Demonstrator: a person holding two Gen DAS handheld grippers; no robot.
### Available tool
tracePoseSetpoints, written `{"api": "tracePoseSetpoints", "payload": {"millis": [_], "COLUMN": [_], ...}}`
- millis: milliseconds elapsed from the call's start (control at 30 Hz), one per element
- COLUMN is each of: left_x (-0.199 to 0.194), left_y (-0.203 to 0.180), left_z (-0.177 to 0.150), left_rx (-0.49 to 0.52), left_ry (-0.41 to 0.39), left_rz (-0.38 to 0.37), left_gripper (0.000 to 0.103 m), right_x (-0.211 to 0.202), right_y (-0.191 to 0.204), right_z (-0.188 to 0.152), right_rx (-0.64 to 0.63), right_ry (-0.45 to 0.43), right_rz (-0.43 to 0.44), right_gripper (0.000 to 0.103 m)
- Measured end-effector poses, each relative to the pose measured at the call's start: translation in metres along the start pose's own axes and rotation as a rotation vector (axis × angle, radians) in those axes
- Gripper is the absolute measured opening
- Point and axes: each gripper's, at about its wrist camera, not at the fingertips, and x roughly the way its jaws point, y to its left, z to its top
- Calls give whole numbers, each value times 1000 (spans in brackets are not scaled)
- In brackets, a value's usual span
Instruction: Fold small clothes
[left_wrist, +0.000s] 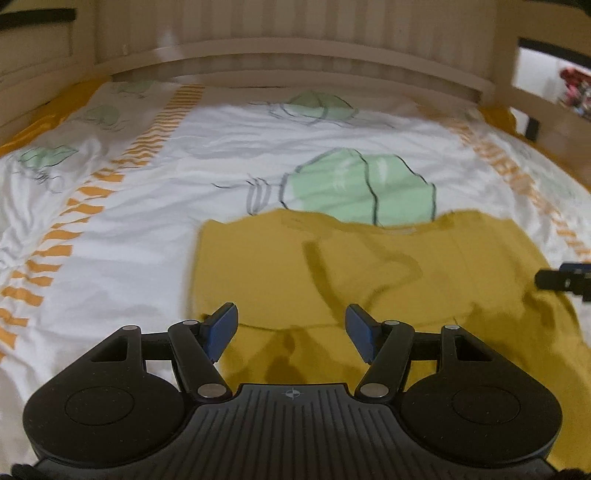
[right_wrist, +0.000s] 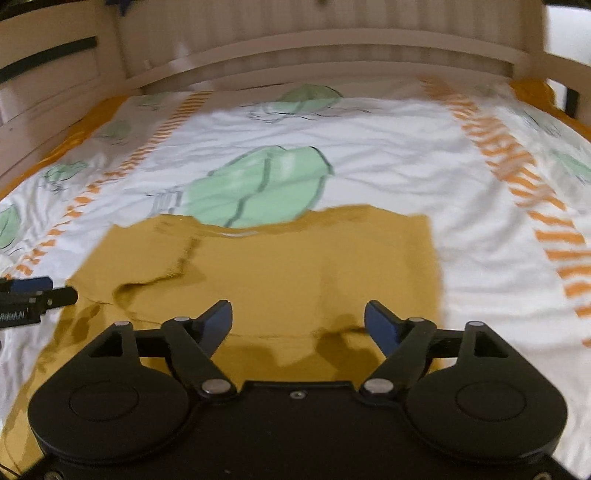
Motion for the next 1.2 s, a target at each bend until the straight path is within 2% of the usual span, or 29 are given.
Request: {"api": "tracePoseSetpoints", "payload": {"millis": [167, 300, 500, 700, 900, 1067, 1200], "left_x": [2, 5, 20, 48, 74, 73, 72], "left_y": [-15, -20, -35, -66, -96, -99, -104], "left_z": [-9, -13, 3, 24, 17, 11, 5], "left_rx": [46, 70, 113, 225, 369, 377, 421], "left_ry": [-10, -10, -4, -28, -6, -19, -46], "left_rz": [-4, 20, 57, 94, 125, 128, 148], "left_gripper": [63, 63, 63, 63, 63, 63, 63], "right_x": [15, 21, 5, 7, 5, 3, 5], "right_y": [-14, -30, -36, -43, -50, -47, -44], "right_z": [4, 10, 18, 17, 19, 19, 19], "right_rx": [46, 124, 101, 130, 180, 171, 169], "right_ry": [87, 123, 83, 91, 92, 90, 96], "right_rz": [23, 62, 64, 67, 104, 112, 117], "right_gripper": [91, 92, 94, 96, 96, 96, 96]}}
